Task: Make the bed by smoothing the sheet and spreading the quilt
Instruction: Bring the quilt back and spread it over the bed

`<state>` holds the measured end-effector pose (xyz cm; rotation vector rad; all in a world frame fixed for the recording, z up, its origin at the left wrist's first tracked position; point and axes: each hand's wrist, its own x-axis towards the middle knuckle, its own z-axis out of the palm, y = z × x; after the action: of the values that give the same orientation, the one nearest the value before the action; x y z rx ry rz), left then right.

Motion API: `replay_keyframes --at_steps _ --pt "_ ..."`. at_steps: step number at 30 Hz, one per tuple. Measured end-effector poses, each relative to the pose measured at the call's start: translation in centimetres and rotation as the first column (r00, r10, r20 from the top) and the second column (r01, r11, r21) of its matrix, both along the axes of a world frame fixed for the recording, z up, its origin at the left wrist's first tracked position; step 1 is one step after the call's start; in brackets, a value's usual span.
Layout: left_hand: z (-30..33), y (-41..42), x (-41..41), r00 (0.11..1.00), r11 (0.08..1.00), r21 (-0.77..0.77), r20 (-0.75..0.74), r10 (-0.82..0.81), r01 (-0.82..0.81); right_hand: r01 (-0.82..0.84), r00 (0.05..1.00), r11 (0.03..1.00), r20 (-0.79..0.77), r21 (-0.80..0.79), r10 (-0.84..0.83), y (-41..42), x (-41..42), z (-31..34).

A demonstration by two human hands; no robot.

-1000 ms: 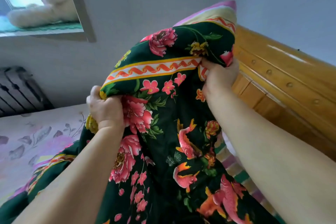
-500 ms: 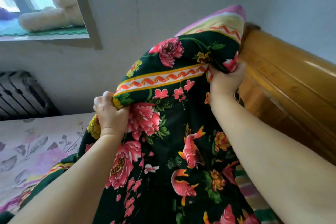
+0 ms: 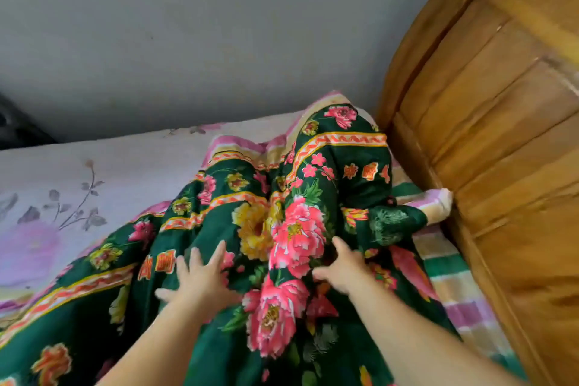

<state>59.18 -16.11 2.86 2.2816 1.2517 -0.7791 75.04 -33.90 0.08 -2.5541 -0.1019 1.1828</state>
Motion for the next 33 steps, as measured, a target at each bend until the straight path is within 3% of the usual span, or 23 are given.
replay_keyframes --at_steps 3,5,11,17,33 --pt "-4.4 3.3 -2.2 0.997 1.000 -0.018 -0.076 -0.005 0.004 -0.029 0.976 0.999 -0.216 0.031 0.035 1.7 -4.2 -4.6" --pt "-7.2 5.0 -2.8 0.990 0.998 -0.043 -0.130 -0.058 0.052 -0.032 0.970 0.999 -0.240 0.013 0.034 2.4 -5.7 -6.9" --pt "-14.6 6.8 -1.2 0.982 0.996 -0.005 -0.165 -0.086 0.087 -0.051 0.997 0.980 -0.066 -0.192 0.039 6.5 -6.9 -12.7" --pt "-15.9 7.3 -1.4 0.962 0.982 0.029 -0.204 -0.179 0.189 -0.061 0.998 0.945 -0.016 -0.322 0.059 7.7 -7.1 -13.4" --pt "-16.4 7.3 -1.5 0.944 0.966 0.060 -0.236 -0.232 0.252 0.016 0.997 0.957 -0.067 -0.290 -0.037 8.0 -6.9 -12.7"
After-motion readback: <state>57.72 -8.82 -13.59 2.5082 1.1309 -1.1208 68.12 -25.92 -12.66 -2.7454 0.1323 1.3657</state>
